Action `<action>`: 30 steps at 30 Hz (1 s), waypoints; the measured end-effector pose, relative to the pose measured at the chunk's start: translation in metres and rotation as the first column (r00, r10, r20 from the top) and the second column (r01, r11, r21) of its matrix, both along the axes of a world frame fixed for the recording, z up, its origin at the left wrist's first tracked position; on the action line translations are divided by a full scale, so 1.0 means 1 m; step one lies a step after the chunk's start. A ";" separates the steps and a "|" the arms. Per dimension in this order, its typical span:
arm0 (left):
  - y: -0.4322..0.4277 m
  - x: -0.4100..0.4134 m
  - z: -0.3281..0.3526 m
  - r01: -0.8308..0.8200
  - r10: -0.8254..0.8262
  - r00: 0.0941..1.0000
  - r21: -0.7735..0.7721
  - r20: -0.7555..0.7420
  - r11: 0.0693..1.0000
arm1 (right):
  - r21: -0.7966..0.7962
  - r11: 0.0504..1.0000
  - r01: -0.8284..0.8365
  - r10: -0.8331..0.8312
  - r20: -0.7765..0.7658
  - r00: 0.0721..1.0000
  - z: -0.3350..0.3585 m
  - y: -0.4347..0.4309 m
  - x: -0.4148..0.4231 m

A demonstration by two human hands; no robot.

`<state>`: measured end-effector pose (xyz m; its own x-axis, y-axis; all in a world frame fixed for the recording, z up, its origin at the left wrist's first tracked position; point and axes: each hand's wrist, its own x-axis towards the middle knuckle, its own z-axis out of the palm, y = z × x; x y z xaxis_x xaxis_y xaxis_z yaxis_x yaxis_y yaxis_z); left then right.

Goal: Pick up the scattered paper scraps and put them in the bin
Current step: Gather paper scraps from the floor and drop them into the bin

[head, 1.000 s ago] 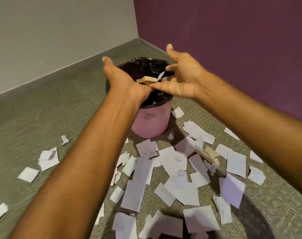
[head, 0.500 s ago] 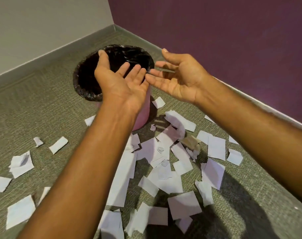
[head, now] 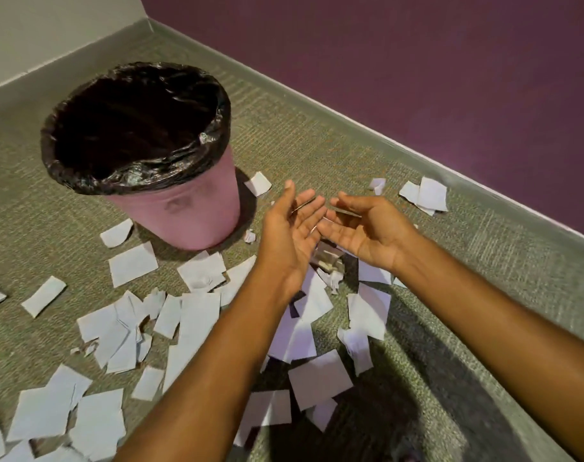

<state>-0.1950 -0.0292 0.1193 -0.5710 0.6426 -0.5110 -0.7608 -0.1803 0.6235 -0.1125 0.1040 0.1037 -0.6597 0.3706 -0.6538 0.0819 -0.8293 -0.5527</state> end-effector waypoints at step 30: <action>-0.040 0.112 -0.138 0.194 -0.864 0.096 -0.842 -0.494 0.503 | 0.441 -0.354 -0.825 0.016 0.884 0.466 -0.105 0.004 0.145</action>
